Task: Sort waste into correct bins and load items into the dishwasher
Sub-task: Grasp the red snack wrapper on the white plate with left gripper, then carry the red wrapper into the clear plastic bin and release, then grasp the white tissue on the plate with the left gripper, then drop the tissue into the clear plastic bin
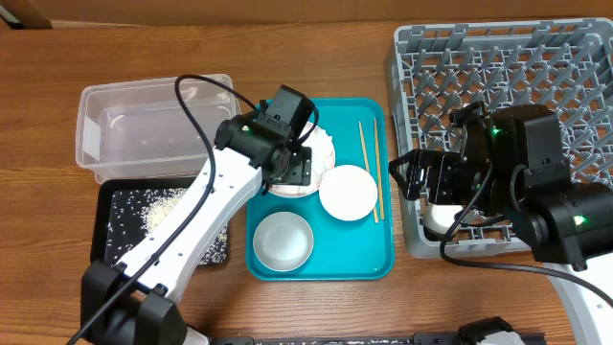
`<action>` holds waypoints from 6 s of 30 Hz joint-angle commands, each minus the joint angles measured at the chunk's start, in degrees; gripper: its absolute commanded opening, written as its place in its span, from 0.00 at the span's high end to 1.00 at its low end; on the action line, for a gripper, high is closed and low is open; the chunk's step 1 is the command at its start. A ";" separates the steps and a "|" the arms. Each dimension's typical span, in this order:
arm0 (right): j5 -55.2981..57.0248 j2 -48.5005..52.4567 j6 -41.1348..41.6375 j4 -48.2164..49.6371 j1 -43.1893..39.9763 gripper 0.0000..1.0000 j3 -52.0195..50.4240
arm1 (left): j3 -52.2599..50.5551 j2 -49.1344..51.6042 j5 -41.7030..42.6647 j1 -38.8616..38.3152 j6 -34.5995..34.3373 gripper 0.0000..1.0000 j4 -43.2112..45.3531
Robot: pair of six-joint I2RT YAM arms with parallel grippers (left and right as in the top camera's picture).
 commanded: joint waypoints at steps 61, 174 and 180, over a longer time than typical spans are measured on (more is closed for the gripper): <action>0.52 2.36 1.11 -2.47 0.22 0.00 0.68 | 1.33 21.11 -5.31 3.82 7.58 0.42 11.37; 0.55 2.64 1.07 -4.59 0.22 0.00 0.68 | 29.57 11.67 -4.15 14.40 2.99 0.96 -16.90; 0.55 2.64 1.09 -4.57 0.22 0.00 0.68 | 26.99 12.48 -4.61 25.64 2.97 0.96 -17.14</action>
